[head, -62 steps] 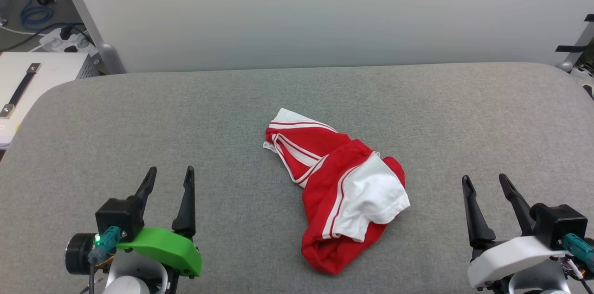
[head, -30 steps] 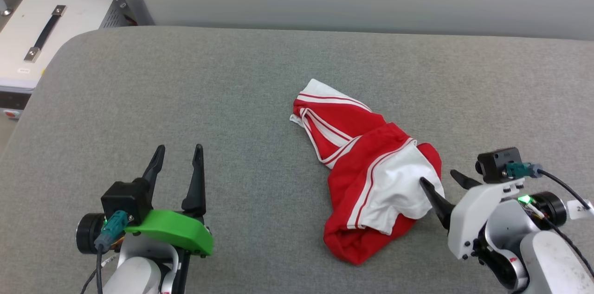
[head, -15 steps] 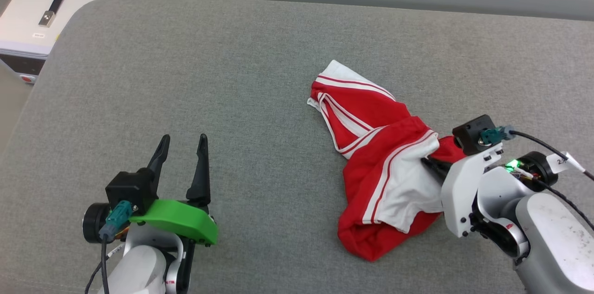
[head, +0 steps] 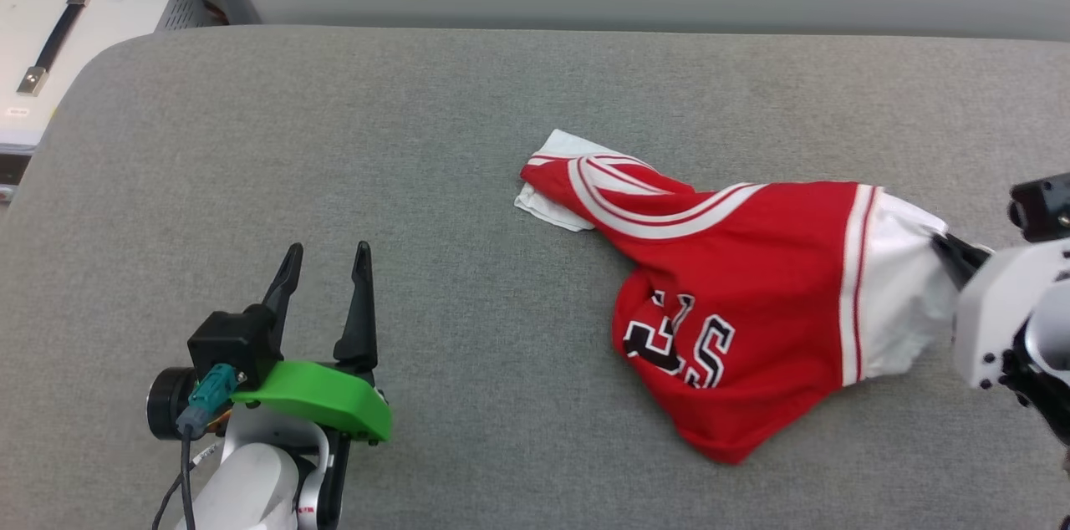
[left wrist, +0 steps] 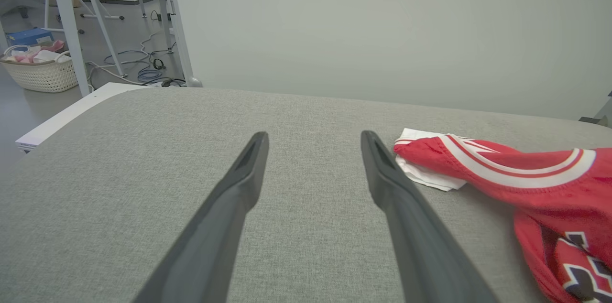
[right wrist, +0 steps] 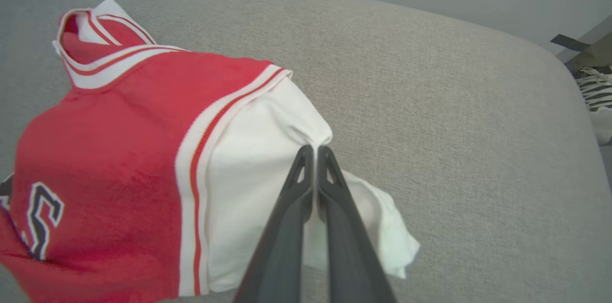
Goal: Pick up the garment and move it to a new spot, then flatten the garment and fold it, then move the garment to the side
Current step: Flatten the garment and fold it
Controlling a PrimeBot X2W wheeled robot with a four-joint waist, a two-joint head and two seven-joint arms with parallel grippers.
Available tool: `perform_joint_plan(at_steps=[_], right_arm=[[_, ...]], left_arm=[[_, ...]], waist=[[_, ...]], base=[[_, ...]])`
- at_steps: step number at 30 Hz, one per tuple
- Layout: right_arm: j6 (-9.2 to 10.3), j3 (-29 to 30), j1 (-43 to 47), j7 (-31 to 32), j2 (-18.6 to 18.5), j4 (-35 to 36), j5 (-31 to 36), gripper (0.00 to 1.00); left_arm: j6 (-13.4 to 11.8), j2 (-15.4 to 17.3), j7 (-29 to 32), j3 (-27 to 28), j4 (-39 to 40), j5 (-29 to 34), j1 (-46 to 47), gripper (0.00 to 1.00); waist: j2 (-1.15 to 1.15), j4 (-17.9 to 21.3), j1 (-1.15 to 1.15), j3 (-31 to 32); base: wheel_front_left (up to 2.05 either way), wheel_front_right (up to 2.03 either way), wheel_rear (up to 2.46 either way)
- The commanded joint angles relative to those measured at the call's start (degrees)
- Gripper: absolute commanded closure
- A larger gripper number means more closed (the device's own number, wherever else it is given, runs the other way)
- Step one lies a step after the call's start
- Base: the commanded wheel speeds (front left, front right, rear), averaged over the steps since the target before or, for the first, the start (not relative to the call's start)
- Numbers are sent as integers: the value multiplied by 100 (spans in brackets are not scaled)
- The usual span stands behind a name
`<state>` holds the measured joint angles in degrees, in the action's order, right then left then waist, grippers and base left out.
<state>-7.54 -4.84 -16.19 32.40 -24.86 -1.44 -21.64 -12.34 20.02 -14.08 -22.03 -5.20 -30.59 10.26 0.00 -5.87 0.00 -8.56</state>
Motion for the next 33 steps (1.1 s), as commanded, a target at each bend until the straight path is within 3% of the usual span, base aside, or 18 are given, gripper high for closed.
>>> perform_joint_plan(at_steps=[1,10,18,19,20,21,29,33], right_arm=[[5,232,200,68,8,-42,101,100],[5,1881,1193,179,499,-701,478,100],[5,2550,1601,-22,1165,-1328,799,100],[5,2588,1592,-111,1251,-1362,800,81],[5,2618,1574,-212,1302,-1377,813,49],[5,2646,1555,-319,1340,-1388,845,0],[5,2974,1287,-1922,1589,-1099,1312,0],[5,2817,1285,-2592,1789,-735,1512,0]], left_arm=[[-16,16,-27,2,-1,-5,-39,0],[-41,38,-3,-10,1,-35,-41,0],[-62,92,35,-13,3,-50,-32,0],[-66,105,40,-10,5,-52,-37,0],[-73,118,46,-7,8,-51,-43,0],[-80,130,53,-5,11,-51,-50,0],[-136,201,125,-12,45,-80,-172,0],[-170,224,153,-14,64,-104,-259,0]], waist=[[0,72,0,26],[0,144,0,-73],[0,160,0,-105],[0,168,0,-103],[0,178,0,-98],[0,187,0,-90],[0,239,0,121],[0,260,0,253]], base=[[0,0,0],[0,0,0],[0,0,0],[0,0,0],[0,0,0],[0,0,0],[0,0,0],[0,0,0]])
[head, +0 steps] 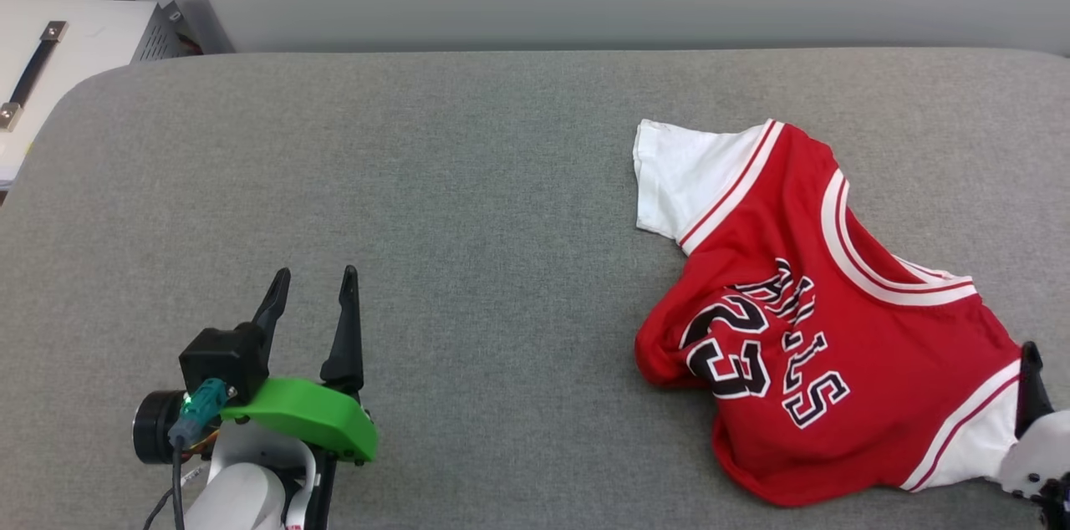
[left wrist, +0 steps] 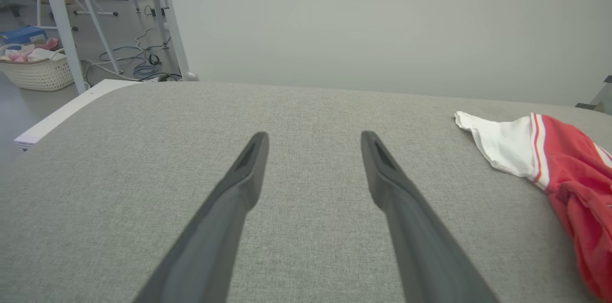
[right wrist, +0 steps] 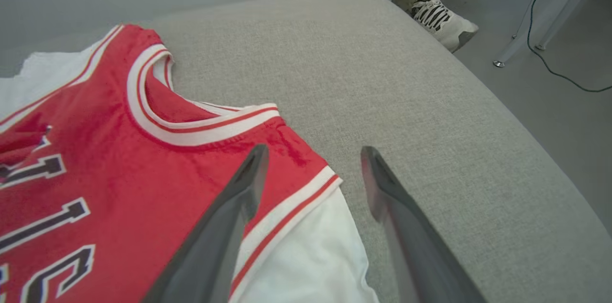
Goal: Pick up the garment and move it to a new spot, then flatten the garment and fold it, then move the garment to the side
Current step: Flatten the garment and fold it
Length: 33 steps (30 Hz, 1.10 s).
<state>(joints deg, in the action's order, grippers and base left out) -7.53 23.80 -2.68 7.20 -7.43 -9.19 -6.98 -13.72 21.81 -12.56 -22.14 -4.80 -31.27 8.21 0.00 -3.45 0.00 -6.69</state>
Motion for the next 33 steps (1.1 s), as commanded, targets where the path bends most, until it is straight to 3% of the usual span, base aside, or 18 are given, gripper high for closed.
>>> perform_joint_plan(at_steps=[1,12,21,26,33], right_arm=[[4,-129,-62,-193,88,110,52,0],[4,-1252,187,-932,368,1120,72,0],[4,-1910,526,-961,421,1518,-3,0],[4,-2061,611,-898,439,1718,42,0],[4,-2230,505,-808,447,1820,133,0]], left_arm=[[-42,51,8,-2,31,-42,-74,0],[-115,123,140,-24,98,-89,-193,0],[-100,174,251,-88,66,-95,-154,0],[161,205,567,-276,-9,-90,316,0],[817,25,1415,-743,-420,-135,1622,0]], waist=[[0,25,0,91],[0,64,0,304],[0,96,0,494],[0,270,0,435],[0,815,0,168]], base=[[0,0,0],[0,0,0],[0,0,0],[0,0,0],[0,0,0]])
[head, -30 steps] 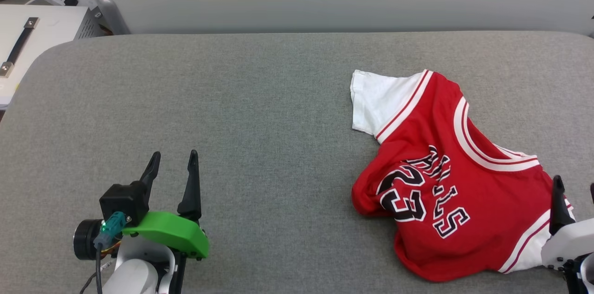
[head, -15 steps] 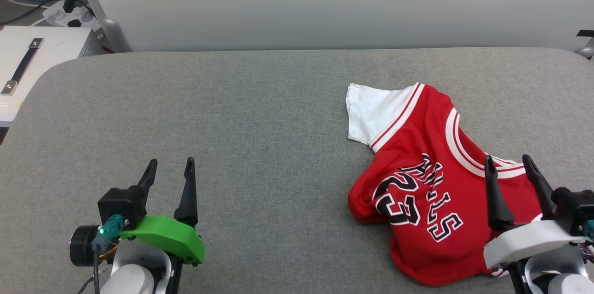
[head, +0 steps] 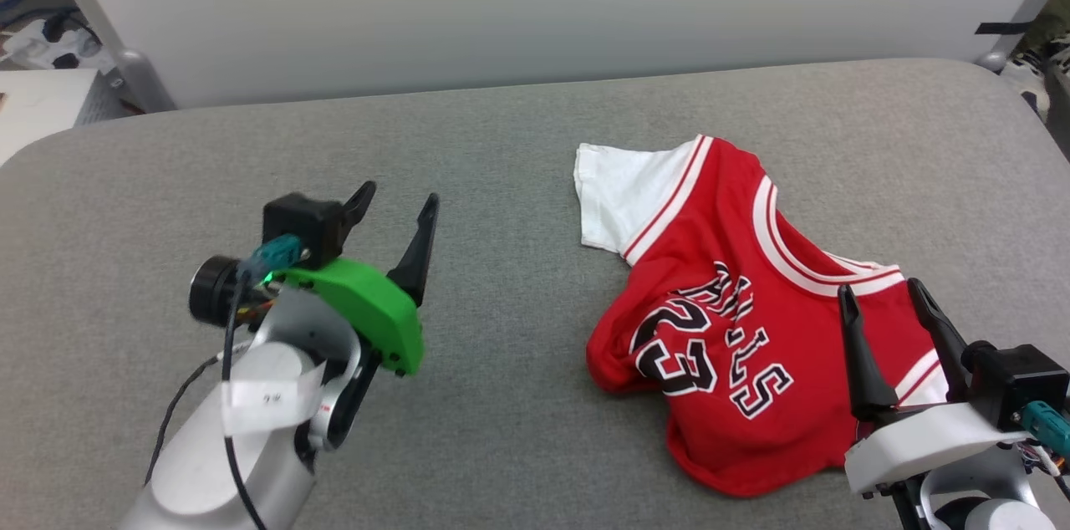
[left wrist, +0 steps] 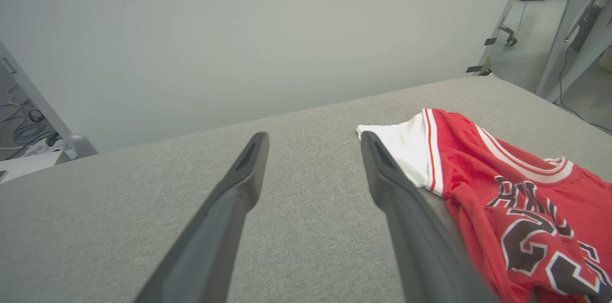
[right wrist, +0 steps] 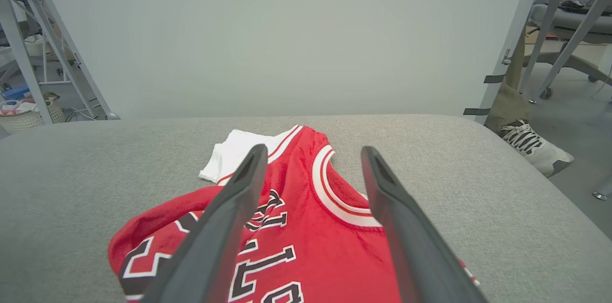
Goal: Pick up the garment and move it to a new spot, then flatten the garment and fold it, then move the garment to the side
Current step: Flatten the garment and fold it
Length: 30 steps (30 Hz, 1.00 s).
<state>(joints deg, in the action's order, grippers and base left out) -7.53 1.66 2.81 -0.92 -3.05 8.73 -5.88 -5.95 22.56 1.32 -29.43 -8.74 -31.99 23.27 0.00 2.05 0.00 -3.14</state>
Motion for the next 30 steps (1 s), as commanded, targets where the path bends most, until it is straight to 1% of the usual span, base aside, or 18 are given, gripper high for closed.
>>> perform_joint_plan(at_steps=[1,5,8,12,18,22,26,30], right_arm=[[4,-21,-65,-2,9,37,25,0],[4,-55,-173,-47,12,55,49,0],[4,-78,-254,-102,13,48,45,0],[4,-145,-364,-198,15,39,-7,0],[4,-192,-510,-442,16,-45,-234,0],[4,-241,-594,-613,16,-164,-367,0],[4,-297,-671,-727,16,-314,-425,0],[4,-314,-738,-810,17,-429,-458,0]], left_arm=[[126,-102,133,-84,-109,-67,297,0],[463,-344,571,-331,-581,-95,1062,0],[701,-520,908,-474,-1075,-158,1572,0],[894,-629,1334,-574,-1743,-209,2155,0],[1095,-778,2142,-750,-2781,-286,3038,0],[1169,-811,2594,-867,-3402,-282,3519,0],[1231,-827,2774,-951,-3931,-296,3797,0],[1284,-889,2932,-1110,-4377,-291,3955,0]], waist=[[0,331,0,-232],[0,663,0,-484],[0,895,0,-677],[0,1209,0,-980],[0,1579,0,-1551],[0,1758,0,-1850],[0,1899,0,-2019],[0,1941,0,-2125]], base=[[0,0,0],[0,0,0],[0,0,0],[0,0,0],[0,0,0],[0,0,0],[0,0,0],[0,0,0]])
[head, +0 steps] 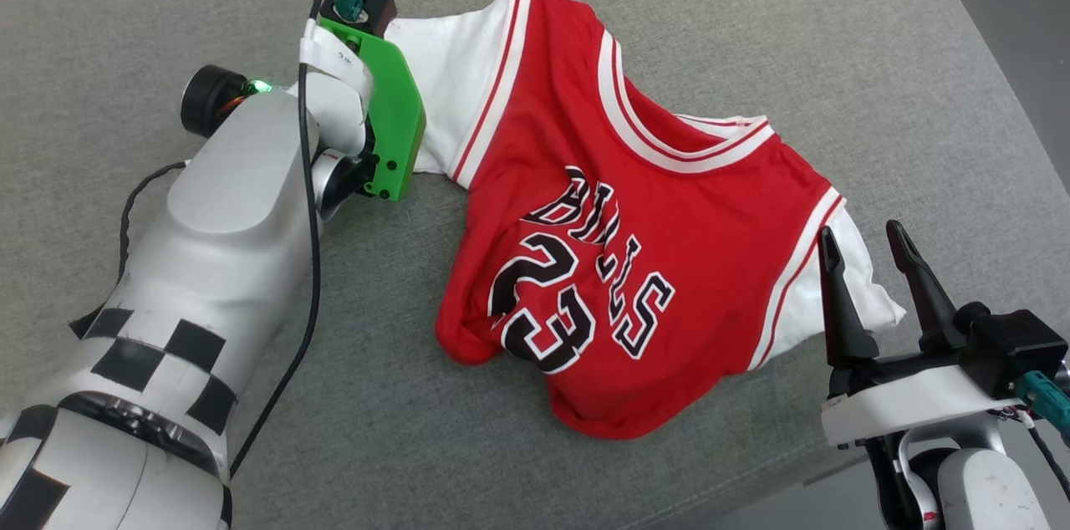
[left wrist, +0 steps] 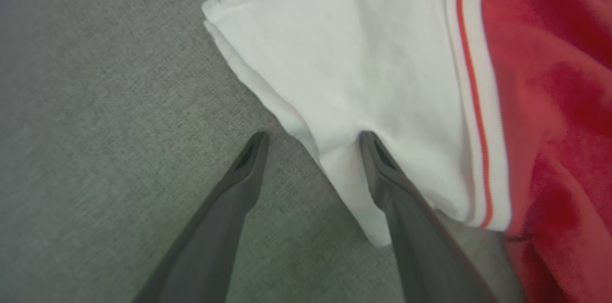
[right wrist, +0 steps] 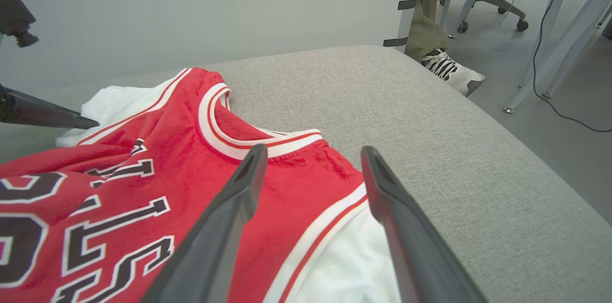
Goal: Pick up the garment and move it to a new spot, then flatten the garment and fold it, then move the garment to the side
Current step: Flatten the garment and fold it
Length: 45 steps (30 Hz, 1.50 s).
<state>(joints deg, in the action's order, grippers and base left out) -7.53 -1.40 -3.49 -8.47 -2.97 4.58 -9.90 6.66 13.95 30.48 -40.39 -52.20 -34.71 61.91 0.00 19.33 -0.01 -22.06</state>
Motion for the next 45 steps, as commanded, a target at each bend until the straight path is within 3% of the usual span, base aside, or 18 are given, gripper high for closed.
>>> perform_joint_plan(at_steps=[1,6,7,8,16,29,36,45], right_arm=[[4,-12,-124,-71,9,-36,-63,0],[4,1,-221,-120,9,-168,-92,0],[4,6,-237,-124,9,-182,-90,0],[4,5,-244,-124,9,-182,-90,0],[4,148,-226,-99,9,-192,-43,0],[4,514,-72,203,9,20,149,0],[4,750,134,437,9,210,190,0],[4,899,378,704,9,379,201,0]], left_arm=[[33,-40,69,-77,-116,0,115,0],[74,-134,586,-553,-565,63,76,0],[77,-176,740,-635,-622,1,19,60],[78,-215,844,-668,-634,-105,-40,100],[81,-88,398,-981,-433,-363,-77,100],[-7,421,-1009,-718,-99,-557,-217,100],[-324,827,-1636,-384,490,-834,-996,100],[-1089,1261,-2117,201,1630,-1571,-2892,100]], waist=[[0,214,1,-250],[0,192,1,-289],[0,185,1,-286],[0,181,1,-282],[0,-43,1,-129],[0,-1045,1,500],[0,-1533,1,818],[0,-1902,1,1164]], base=[[0,0,0],[0,0,0],[0,0,0],[0,0,0],[0,0,0],[0,0,0],[0,0,0],[0,0,0]])
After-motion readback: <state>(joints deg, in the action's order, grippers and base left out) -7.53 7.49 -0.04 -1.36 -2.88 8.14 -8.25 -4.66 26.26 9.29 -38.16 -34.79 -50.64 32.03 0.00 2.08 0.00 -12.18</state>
